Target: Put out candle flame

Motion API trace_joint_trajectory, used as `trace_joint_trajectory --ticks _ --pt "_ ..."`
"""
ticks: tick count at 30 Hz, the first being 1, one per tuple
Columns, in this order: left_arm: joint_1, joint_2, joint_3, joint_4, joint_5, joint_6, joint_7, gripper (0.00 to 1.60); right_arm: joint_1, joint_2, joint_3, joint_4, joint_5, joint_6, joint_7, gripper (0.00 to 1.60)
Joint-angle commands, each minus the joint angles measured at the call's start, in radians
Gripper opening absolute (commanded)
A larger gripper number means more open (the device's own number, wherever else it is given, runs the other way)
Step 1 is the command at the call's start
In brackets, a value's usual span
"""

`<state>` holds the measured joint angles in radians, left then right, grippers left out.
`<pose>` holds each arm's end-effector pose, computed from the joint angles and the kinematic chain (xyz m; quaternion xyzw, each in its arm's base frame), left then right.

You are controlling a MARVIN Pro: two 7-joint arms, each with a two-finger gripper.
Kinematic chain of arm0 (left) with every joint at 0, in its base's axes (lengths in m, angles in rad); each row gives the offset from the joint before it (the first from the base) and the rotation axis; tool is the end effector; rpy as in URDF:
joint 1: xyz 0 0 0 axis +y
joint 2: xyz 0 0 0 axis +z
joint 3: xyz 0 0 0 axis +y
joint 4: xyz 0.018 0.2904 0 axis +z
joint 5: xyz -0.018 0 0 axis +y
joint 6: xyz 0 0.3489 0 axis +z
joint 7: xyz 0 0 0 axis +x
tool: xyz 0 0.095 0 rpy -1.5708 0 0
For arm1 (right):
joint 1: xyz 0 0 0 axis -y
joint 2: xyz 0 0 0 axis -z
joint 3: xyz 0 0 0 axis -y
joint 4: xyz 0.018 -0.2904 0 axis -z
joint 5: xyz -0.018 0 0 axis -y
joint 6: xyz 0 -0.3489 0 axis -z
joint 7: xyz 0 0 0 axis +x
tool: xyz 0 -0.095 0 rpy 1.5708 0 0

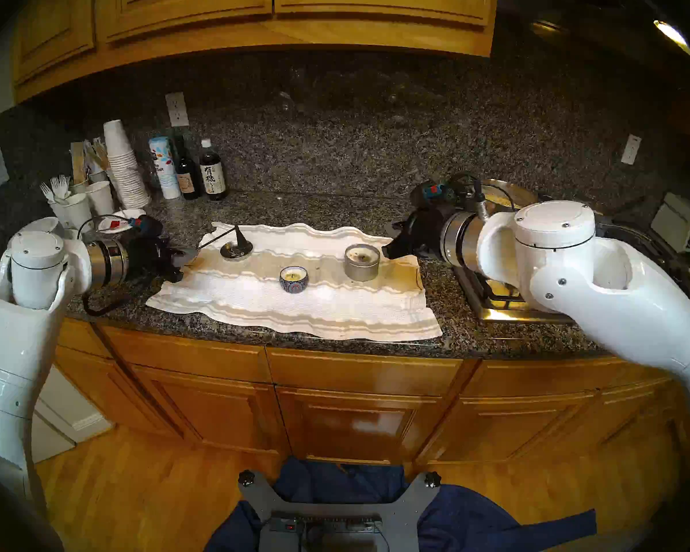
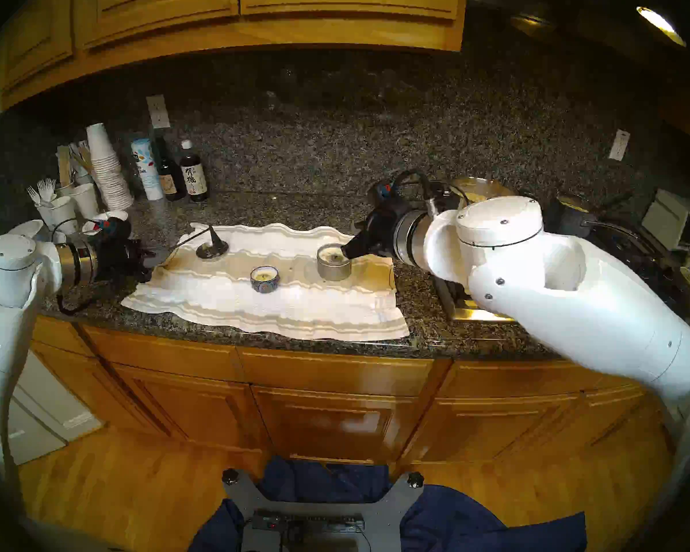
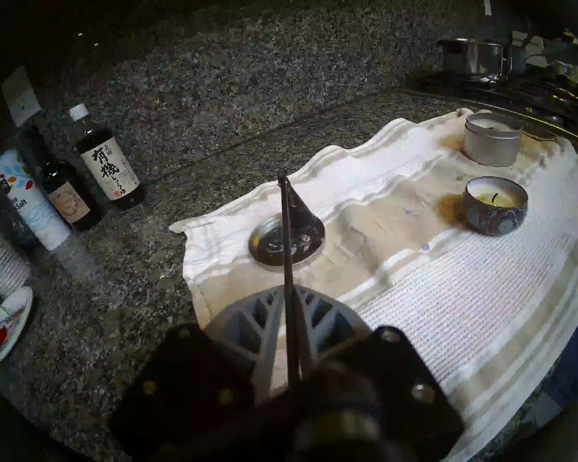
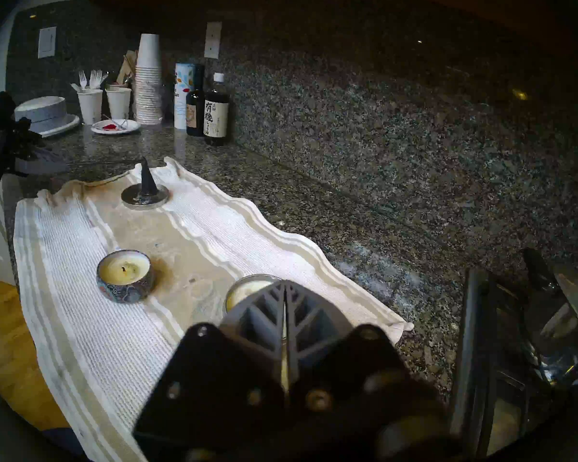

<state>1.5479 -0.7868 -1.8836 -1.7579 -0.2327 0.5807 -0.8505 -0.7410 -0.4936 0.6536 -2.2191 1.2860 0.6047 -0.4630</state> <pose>0.4253 0.2157 -0.1284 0.8019 -0.2912 0.5198 0.0432 0.3947 0.0749 -0.0723 -0.7759 -0.2870 -0.5559 0.0813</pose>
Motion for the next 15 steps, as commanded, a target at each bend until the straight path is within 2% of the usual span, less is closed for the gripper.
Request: trace_joint_trajectory --ticks 1,3,4,5,7,8,9,10,15 --pt "-0.024 0.001 -0.007 0.000 0.011 -0.025 0.024 0.34 0.025 0.005 0.027 -0.004 -0.004 -0.008 -0.002 0.00" --pt "-0.029 0.000 0.001 0.009 0.013 -0.037 0.027 0.31 0.025 0.006 0.027 -0.004 -0.004 -0.009 -0.001 0.00" --pt "-0.032 0.000 0.005 0.015 0.014 -0.043 0.027 0.14 0.025 0.006 0.027 -0.004 -0.005 -0.009 -0.001 0.00" --pt "-0.033 0.001 0.009 0.019 0.015 -0.047 0.026 0.08 0.025 0.006 0.027 -0.004 -0.005 -0.009 0.000 0.00" --pt "-0.035 0.003 0.013 0.022 0.015 -0.052 0.023 0.09 0.026 0.006 0.027 -0.004 -0.005 -0.010 0.000 0.00" --pt "-0.036 0.003 0.016 0.019 0.015 -0.051 0.024 0.17 0.026 0.006 0.027 -0.003 -0.005 -0.010 0.001 0.00" --pt "-0.037 0.003 0.018 0.018 0.015 -0.051 0.025 0.43 0.026 0.006 0.027 -0.003 -0.005 -0.009 0.001 0.00" --pt "-0.038 0.003 0.019 0.017 0.015 -0.051 0.025 0.51 0.026 0.006 0.026 -0.003 -0.006 -0.009 0.000 0.00" --pt "-0.038 0.007 0.024 0.013 0.015 -0.048 0.025 0.59 0.028 0.005 0.026 -0.001 -0.006 -0.008 0.001 0.00"
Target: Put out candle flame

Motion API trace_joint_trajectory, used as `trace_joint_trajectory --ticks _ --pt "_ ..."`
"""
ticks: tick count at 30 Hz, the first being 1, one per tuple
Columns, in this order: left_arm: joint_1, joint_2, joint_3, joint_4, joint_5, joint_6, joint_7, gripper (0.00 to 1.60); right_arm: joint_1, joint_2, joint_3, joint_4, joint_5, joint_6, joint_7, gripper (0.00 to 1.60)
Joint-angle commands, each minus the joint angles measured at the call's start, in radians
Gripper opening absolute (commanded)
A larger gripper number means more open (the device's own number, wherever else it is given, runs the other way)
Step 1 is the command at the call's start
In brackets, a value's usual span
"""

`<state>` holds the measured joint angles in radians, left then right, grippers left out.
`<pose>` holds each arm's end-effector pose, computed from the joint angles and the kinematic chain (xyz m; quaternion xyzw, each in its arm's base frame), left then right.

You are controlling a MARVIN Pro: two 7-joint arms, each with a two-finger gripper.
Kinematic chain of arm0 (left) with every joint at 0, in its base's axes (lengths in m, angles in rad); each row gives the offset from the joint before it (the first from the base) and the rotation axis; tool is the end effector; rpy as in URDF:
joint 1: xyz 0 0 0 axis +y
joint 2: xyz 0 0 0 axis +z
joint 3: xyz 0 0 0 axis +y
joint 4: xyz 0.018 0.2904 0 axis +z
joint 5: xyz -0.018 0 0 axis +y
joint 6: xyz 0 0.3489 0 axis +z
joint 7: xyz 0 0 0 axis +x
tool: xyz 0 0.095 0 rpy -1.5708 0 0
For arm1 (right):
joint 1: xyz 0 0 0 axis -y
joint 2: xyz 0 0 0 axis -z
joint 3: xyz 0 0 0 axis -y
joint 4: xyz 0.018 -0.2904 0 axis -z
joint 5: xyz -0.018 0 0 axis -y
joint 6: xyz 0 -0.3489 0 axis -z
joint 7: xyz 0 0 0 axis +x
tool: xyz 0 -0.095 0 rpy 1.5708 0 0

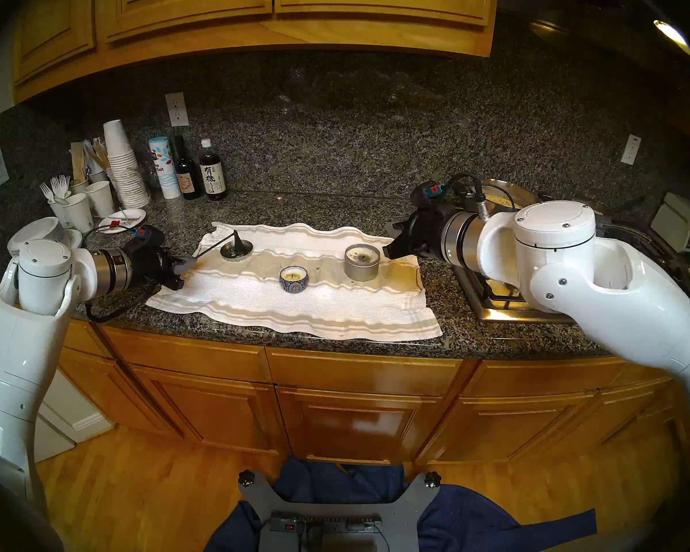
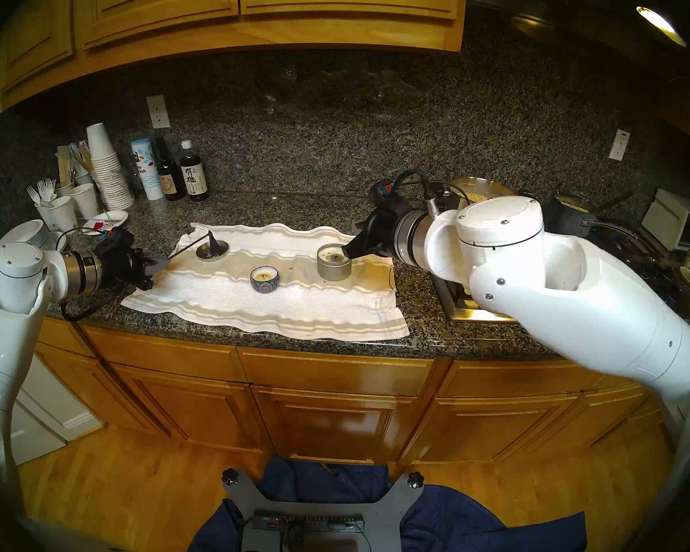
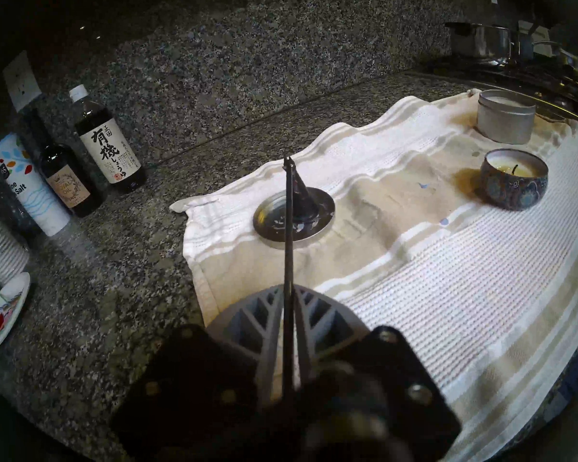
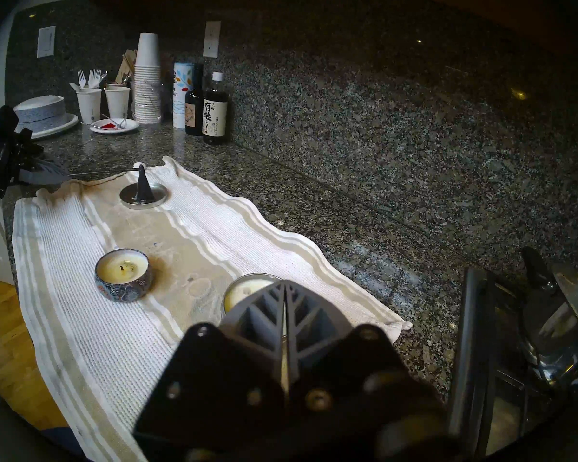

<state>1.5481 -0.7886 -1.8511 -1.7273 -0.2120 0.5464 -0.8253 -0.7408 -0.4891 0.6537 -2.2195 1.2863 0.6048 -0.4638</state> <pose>0.4304 0.2170 -0.1454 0.8054 -0.2941 0.5137 0.0319 0.3949 0.0734 -0.0723 -0.7764 -0.2865 -0.5557 0.0790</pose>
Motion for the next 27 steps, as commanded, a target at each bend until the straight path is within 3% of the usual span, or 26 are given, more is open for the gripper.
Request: trace_joint_trajectory --ticks 1,4,6,15,18,21,25,27 --pt "-0.038 0.011 -0.008 -0.018 -0.007 -0.013 -0.002 0.72 0.028 0.001 0.026 0.000 -0.006 -0.008 0.003 0.00" --pt "-0.036 0.012 -0.008 -0.020 -0.008 -0.011 -0.003 0.69 0.028 0.001 0.026 0.001 -0.006 -0.008 0.004 0.00" --pt "-0.037 0.013 -0.009 -0.017 -0.015 -0.006 -0.008 0.79 0.029 0.000 0.026 0.003 -0.006 -0.008 0.007 0.00" --pt "-0.043 0.006 -0.021 -0.017 -0.026 -0.015 -0.004 0.88 0.029 -0.004 0.025 0.008 -0.009 -0.009 0.009 0.00" --pt "-0.059 0.008 -0.038 -0.043 -0.039 -0.013 -0.007 1.19 0.028 -0.003 0.025 0.008 -0.008 -0.009 0.008 0.00" --pt "-0.089 0.003 -0.059 -0.089 -0.070 -0.013 -0.018 1.19 0.027 -0.002 0.024 0.008 -0.008 -0.009 0.007 0.00" --pt "-0.121 0.003 -0.069 -0.136 -0.094 -0.011 -0.026 1.51 0.026 0.000 0.024 0.007 -0.008 -0.009 0.007 0.00" --pt "-0.139 -0.008 -0.074 -0.156 -0.111 0.000 -0.028 1.48 0.027 0.003 0.026 0.004 -0.008 -0.009 0.006 0.00"
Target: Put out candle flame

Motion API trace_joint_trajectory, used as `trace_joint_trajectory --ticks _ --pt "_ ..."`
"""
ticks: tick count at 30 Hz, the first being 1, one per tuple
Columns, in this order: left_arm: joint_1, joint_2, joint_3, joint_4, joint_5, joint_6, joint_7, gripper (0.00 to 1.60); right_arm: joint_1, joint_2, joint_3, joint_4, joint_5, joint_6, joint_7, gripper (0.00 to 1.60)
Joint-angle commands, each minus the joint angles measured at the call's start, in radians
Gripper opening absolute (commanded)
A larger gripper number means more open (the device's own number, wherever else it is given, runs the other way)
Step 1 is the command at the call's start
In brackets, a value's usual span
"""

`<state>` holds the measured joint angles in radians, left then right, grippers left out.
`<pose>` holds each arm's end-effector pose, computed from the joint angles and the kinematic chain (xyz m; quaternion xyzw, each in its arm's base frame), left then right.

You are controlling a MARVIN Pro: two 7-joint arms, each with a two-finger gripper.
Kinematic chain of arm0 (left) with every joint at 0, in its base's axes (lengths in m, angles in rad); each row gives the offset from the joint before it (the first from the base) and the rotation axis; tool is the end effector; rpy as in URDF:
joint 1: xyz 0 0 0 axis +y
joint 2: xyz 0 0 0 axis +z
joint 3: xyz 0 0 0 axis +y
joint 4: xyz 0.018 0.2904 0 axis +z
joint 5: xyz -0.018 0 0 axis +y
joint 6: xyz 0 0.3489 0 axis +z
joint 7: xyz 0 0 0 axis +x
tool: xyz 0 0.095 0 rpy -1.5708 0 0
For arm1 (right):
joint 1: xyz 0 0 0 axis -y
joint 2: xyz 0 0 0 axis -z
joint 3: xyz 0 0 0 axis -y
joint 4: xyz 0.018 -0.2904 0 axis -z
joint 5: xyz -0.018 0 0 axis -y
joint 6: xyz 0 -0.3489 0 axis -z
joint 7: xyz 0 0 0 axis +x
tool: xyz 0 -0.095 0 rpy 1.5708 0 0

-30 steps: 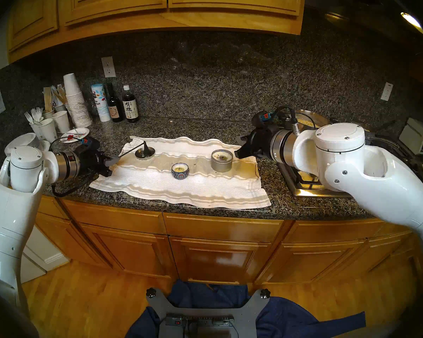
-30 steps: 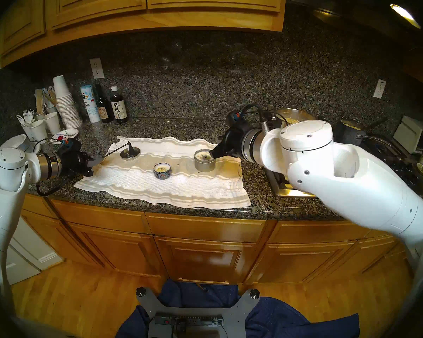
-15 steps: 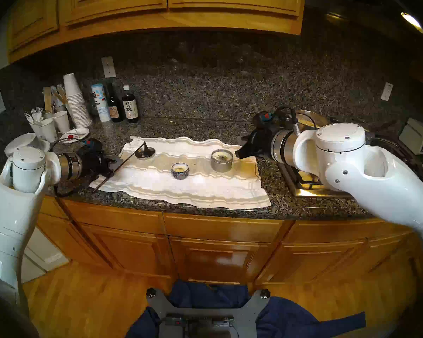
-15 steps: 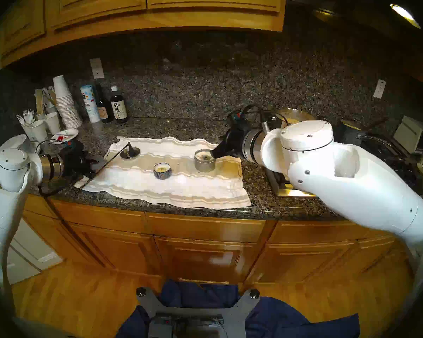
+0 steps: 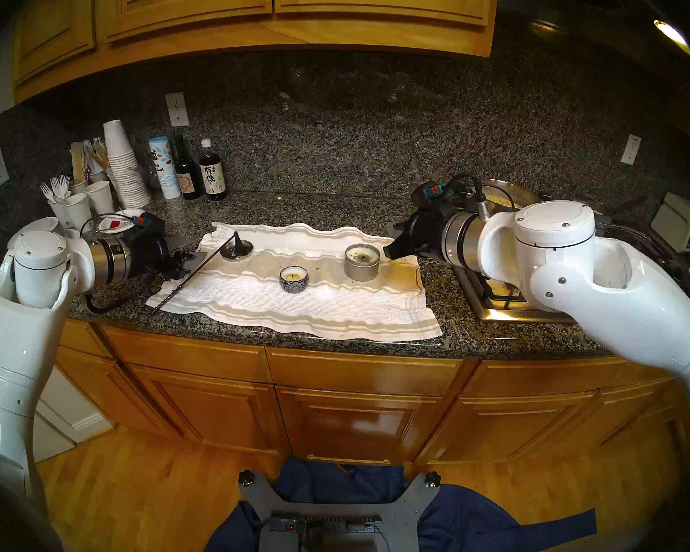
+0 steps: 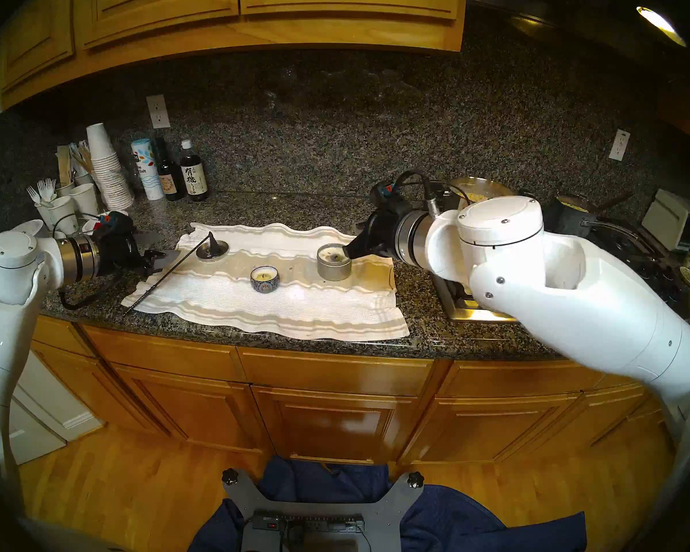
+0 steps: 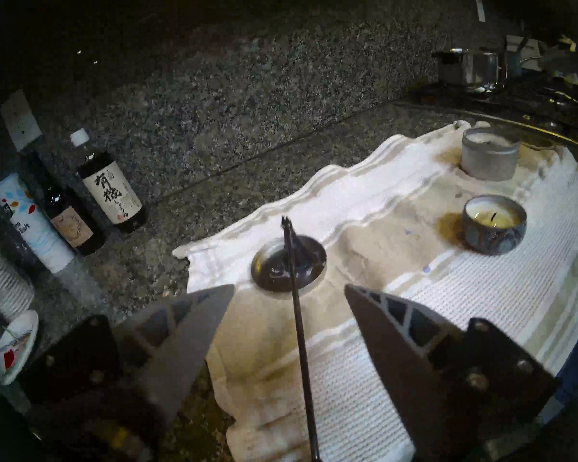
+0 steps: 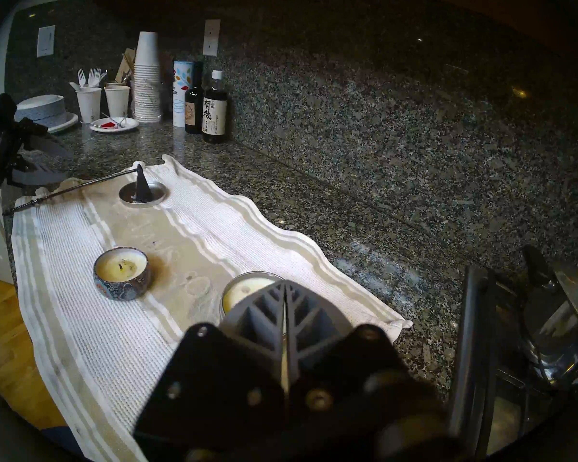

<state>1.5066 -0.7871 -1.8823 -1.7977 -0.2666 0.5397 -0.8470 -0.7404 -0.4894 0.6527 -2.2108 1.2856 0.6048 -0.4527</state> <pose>0.4281 0.2005 -0.0968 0.7647 -0.3143 0.5607 0.0451 0.3970 0.0722 -0.0738 -0.7779 -0.2869 -0.5533 0.0808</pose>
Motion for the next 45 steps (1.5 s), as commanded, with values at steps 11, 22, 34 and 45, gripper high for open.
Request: trace_joint_trajectory --ticks 11,22,34,45 --pt "-0.189 -0.064 0.012 -0.150 -0.117 0.055 0.028 1.60 0.052 0.031 0.057 -0.038 -0.011 -0.005 -0.018 0.00" --pt "-0.222 -0.090 0.055 -0.150 -0.128 0.097 0.062 1.60 0.057 0.050 0.074 -0.056 0.002 0.000 -0.023 0.93" --pt "-0.227 -0.118 0.066 -0.154 -0.120 0.106 0.101 1.60 0.071 0.035 0.070 -0.047 0.002 0.009 -0.015 1.60" --pt "-0.226 -0.140 0.064 -0.150 -0.120 0.101 0.136 1.60 0.077 0.035 0.071 -0.045 0.005 0.011 -0.019 1.60"
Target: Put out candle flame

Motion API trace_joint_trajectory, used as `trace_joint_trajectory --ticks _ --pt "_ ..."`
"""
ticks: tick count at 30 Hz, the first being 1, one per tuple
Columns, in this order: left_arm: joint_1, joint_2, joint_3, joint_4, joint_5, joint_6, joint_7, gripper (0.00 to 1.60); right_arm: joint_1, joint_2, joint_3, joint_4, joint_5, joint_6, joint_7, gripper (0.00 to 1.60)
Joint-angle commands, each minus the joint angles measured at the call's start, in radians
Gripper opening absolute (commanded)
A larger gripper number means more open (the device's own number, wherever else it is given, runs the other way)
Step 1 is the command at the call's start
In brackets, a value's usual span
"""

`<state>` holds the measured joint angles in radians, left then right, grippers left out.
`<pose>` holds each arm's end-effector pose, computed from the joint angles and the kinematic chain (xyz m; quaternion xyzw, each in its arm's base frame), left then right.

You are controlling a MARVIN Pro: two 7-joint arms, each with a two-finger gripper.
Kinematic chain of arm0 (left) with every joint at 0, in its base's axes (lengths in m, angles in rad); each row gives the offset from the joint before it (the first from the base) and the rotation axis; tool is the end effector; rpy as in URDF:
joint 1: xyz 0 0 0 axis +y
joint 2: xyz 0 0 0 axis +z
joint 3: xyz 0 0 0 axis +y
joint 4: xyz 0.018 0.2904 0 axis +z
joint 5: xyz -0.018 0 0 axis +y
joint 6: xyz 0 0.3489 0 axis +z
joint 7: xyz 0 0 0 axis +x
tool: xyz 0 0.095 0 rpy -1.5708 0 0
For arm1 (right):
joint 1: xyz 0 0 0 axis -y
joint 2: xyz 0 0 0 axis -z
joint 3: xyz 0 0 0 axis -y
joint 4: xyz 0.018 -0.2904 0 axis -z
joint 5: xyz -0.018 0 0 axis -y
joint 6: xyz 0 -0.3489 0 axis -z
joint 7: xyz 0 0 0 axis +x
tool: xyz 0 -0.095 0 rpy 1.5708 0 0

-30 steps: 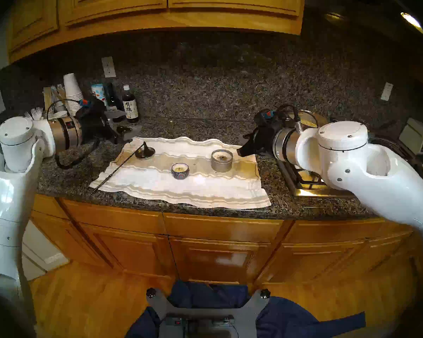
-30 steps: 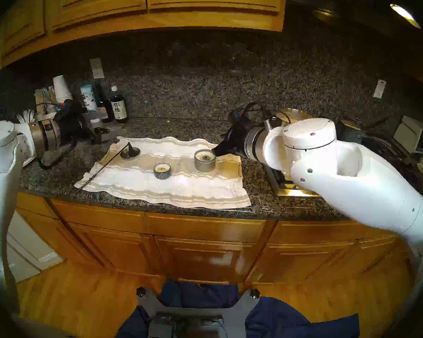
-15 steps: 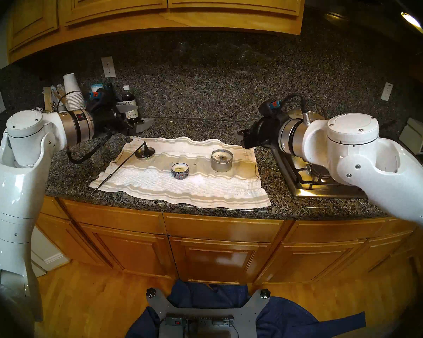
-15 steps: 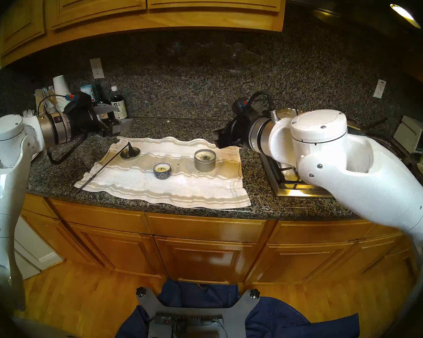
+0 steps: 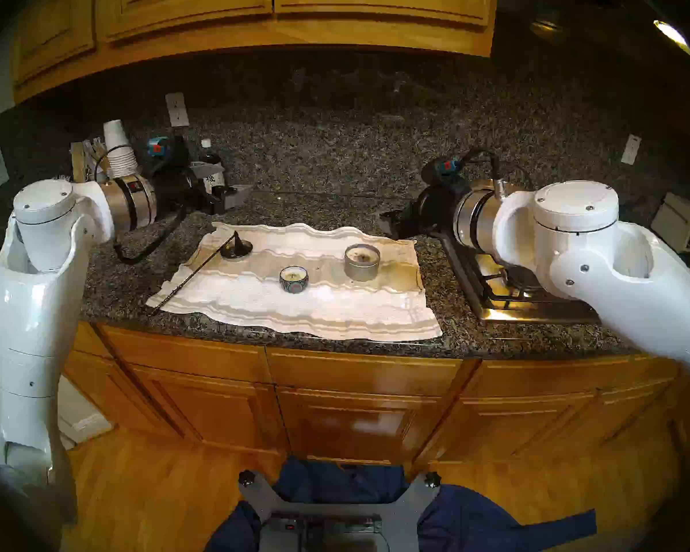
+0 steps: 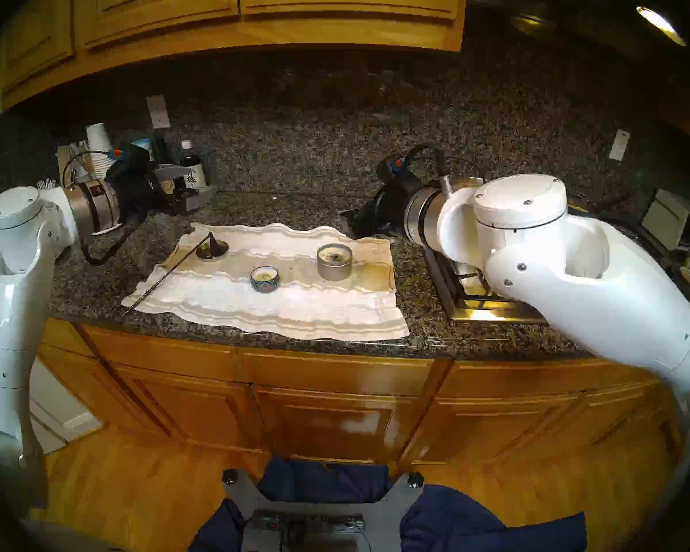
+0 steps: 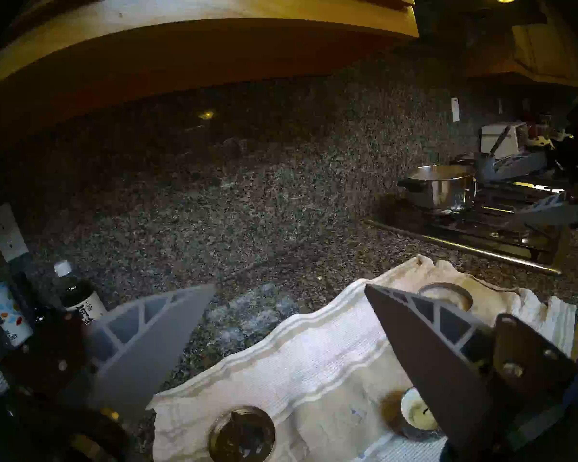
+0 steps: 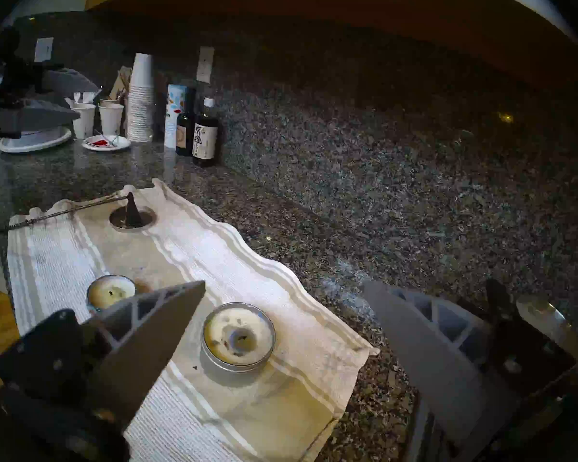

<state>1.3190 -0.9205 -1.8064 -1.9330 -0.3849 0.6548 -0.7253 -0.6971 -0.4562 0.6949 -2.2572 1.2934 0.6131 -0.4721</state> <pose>0.4343 0.1266 -0.0211 0.6953 -0.2870 0.6501 0.1077 0.3901 0.0676 -0.0380 -0.7539 -0.2889 -0.5868 0.0614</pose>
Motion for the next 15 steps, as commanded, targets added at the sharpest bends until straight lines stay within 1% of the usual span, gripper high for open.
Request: trace_joint_trajectory --ticks 1,15 --pt "-0.038 -0.006 -0.011 -0.015 -0.002 -0.014 0.015 1.60 0.034 0.002 0.029 0.002 -0.002 0.002 0.000 1.60" --pt "-0.037 -0.006 -0.011 -0.016 -0.004 -0.015 0.021 1.60 0.036 0.001 0.027 0.002 -0.001 0.003 -0.001 1.60"
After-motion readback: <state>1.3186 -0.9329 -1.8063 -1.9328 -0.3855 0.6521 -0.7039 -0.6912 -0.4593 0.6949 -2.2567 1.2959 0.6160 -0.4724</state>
